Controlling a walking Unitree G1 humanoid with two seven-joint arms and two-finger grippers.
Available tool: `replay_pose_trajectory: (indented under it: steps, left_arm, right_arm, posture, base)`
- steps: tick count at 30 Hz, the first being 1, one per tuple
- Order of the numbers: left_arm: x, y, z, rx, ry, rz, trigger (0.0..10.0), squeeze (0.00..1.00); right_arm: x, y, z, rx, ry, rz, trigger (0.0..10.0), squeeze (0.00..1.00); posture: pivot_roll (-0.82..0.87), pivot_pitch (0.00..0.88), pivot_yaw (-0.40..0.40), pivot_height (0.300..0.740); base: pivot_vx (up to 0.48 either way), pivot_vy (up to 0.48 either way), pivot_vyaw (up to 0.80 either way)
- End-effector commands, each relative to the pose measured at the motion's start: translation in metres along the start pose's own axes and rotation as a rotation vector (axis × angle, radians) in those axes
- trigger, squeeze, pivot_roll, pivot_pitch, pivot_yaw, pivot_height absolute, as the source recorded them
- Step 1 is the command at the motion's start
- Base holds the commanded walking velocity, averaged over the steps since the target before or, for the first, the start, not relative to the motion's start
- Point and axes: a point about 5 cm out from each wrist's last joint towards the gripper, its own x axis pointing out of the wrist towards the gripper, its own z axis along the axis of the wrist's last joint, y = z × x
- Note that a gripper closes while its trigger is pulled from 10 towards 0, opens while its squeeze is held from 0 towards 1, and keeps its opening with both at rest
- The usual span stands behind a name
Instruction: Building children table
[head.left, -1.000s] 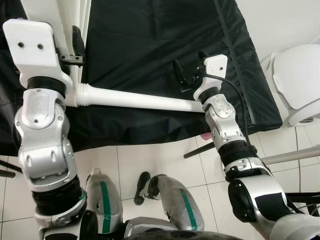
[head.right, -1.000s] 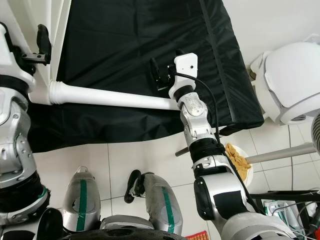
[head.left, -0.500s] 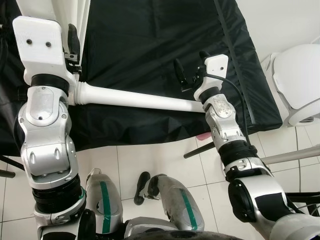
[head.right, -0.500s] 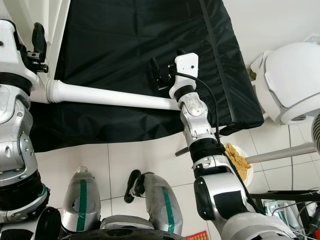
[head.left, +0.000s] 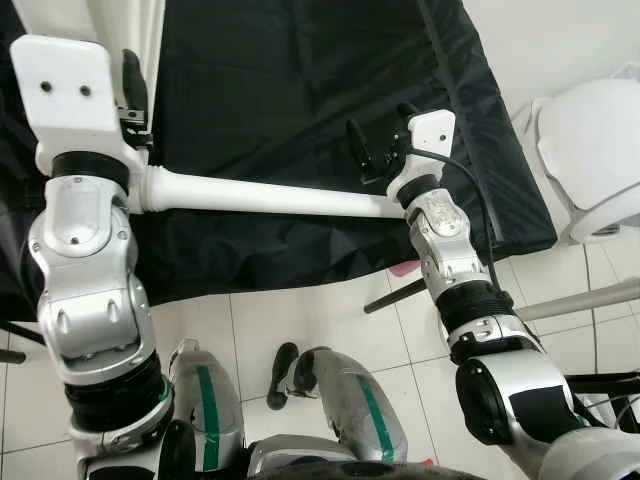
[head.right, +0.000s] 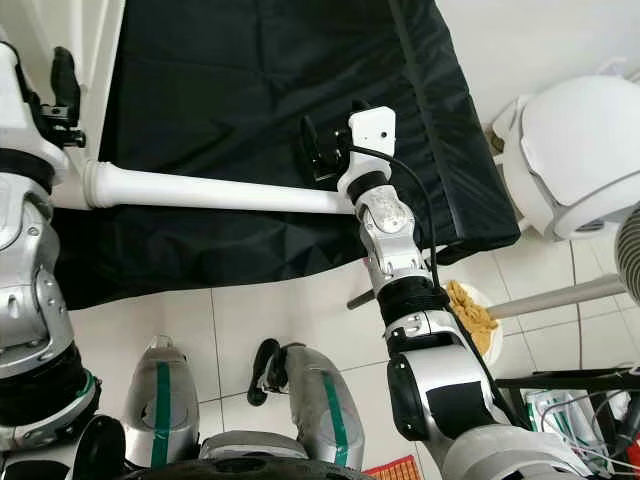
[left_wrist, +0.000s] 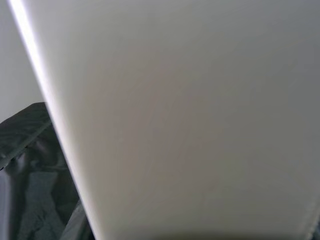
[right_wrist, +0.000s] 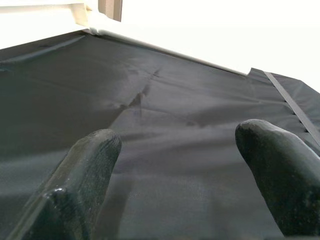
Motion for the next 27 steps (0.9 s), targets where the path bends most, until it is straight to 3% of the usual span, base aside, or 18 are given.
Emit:
replay_pose_trajectory:
  steps: [1, 11, 27]
  left_arm:
    - [-0.008, 0.033, -0.004, 0.068, 0.034, 0.294, 10.0, 0.00]
    - [-0.023, 0.055, -0.008, 0.137, 0.067, 0.353, 10.0, 0.00]
    - [-0.034, 0.065, -0.004, 0.184, 0.032, 0.344, 10.0, 0.00]
  right_arm:
    - [-0.002, -0.005, -0.003, -0.010, 0.014, -0.013, 10.0, 0.00]
    - [0.001, -0.006, -0.003, -0.014, 0.018, 0.000, 10.0, 0.00]
    - [0.007, -0.003, -0.001, -0.016, 0.020, 0.028, 10.0, 0.00]
  posture:
    - [0.36, 0.093, -0.223, 0.740]
    - [0.38, 0.102, -0.241, 0.740]
    - [0.41, 0.107, -0.264, 0.740]
  base:
    - [0.000, 0.000, 0.00]
    - [0.000, 0.000, 0.00]
    - [0.000, 0.000, 0.00]
